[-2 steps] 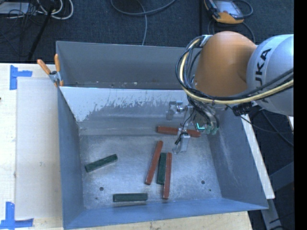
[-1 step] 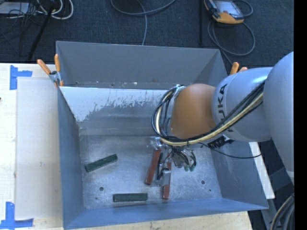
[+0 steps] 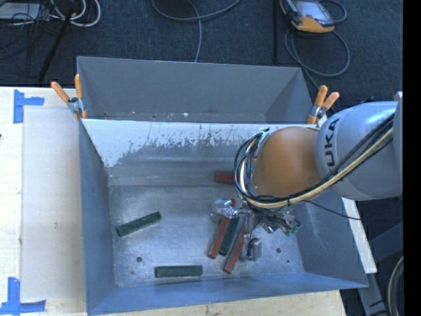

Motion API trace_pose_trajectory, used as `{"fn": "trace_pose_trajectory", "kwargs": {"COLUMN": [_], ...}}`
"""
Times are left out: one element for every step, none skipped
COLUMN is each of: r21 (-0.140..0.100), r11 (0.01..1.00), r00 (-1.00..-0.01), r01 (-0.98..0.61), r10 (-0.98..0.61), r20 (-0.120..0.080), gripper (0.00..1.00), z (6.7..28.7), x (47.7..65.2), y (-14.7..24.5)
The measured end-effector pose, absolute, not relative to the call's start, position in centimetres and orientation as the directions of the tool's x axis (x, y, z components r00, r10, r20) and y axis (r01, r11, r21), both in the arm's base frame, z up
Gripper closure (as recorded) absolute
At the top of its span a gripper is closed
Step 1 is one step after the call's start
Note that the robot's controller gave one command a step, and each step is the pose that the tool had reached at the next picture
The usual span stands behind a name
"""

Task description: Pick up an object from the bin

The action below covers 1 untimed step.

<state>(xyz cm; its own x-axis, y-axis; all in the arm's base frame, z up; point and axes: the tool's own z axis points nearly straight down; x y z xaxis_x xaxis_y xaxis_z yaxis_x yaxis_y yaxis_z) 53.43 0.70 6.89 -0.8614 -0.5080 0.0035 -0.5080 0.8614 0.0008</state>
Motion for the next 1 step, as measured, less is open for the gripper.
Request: {"fn": "trace_pose_trajectory", "kwargs": {"r21": [0.002], "r11": [0.863], "r00": [-0.863], "r01": [-0.506], "r10": [-0.506], "r20": [0.002], "gripper": [1.00], "z": [6.91], "x": [53.45], "y": [0.81]}}
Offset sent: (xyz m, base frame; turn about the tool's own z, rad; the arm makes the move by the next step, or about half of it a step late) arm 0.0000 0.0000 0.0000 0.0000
